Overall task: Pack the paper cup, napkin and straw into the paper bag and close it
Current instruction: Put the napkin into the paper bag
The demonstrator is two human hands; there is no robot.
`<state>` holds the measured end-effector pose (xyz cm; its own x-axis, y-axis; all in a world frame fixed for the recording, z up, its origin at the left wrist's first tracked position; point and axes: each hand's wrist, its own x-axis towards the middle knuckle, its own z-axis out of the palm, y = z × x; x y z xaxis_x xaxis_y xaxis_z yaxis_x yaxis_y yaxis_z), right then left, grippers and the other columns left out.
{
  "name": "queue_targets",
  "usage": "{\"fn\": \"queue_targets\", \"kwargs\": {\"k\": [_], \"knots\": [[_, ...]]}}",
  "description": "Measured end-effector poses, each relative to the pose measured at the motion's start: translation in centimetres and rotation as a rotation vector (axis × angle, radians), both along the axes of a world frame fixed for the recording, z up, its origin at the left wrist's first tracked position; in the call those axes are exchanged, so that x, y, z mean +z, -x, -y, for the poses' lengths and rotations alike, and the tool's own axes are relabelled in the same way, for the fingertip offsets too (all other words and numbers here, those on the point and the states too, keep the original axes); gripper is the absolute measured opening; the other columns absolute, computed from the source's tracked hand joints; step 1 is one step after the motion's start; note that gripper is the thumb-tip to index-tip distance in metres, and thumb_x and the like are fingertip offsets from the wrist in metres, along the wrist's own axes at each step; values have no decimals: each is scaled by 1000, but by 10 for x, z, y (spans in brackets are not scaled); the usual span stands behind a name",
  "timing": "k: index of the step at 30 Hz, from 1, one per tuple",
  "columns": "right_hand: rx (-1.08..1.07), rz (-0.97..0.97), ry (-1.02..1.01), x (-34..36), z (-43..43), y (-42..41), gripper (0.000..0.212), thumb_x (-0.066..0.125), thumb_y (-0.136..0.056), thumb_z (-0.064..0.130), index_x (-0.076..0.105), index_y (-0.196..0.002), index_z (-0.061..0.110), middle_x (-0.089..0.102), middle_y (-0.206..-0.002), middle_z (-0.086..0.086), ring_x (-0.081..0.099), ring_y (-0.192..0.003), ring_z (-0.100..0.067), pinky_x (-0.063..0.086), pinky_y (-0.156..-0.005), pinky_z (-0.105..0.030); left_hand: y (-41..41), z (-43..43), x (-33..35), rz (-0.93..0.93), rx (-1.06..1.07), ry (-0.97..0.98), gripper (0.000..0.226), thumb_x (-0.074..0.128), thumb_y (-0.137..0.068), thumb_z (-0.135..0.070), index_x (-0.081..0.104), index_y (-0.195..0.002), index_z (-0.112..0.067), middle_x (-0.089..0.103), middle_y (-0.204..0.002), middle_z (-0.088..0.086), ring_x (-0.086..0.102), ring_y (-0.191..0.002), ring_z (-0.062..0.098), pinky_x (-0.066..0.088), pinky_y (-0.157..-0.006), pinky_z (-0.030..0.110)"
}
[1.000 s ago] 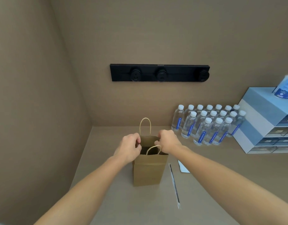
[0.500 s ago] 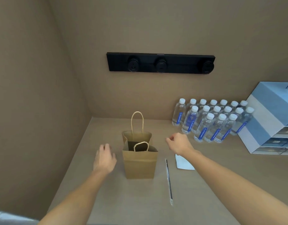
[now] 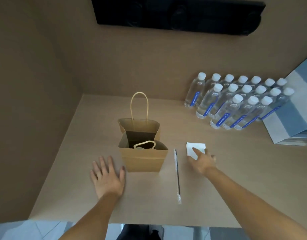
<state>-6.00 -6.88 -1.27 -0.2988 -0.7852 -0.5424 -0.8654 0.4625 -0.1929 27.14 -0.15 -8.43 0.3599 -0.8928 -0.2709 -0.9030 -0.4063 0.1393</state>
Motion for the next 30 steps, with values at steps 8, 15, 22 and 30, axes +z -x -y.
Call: {"fn": "queue_targets", "kwargs": {"k": [8, 15, 22, 30], "knots": [[-177, -38, 258, -22, 11, 8, 12, 61, -89, 25, 73, -92, 22, 44, -133, -13, 46, -115, -36, 32, -97, -31, 4, -6, 5, 42, 5, 89, 76, 6, -91, -65, 5, -156, -26, 5, -166, 7, -2, -152, 32, 5, -124, 49], [-564, 130, 226, -15, 28, 9, 59, 74, -75, 3, 46, -126, 7, 51, -128, -22, 56, -113, -40, 48, -91, -39, 0, 5, 5, 37, 48, 78, 72, 9, -92, -62, 7, -155, -29, 4, -167, 4, -3, -153, 31, 6, -123, 50], [-540, 155, 56, -18, 24, 14, 49, 70, -66, 17, 62, -113, 13, 65, -117, -13, 62, -107, -33, 51, -90, -33, 1, 5, 6, 17, 65, 95, 71, 13, -92, -60, 13, -155, -28, 10, -166, 4, 1, -153, 31, 7, -123, 50], [-642, 980, 410, 81, 31, -34, 35, 71, -80, -6, 64, -114, -1, 70, -108, -18, 66, -88, -27, 55, -82, -44, 1, 5, 7, 6, 73, 101, 71, 13, -91, -60, 14, -155, -29, 9, -166, 4, 0, -153, 31, 7, -123, 50]]}}
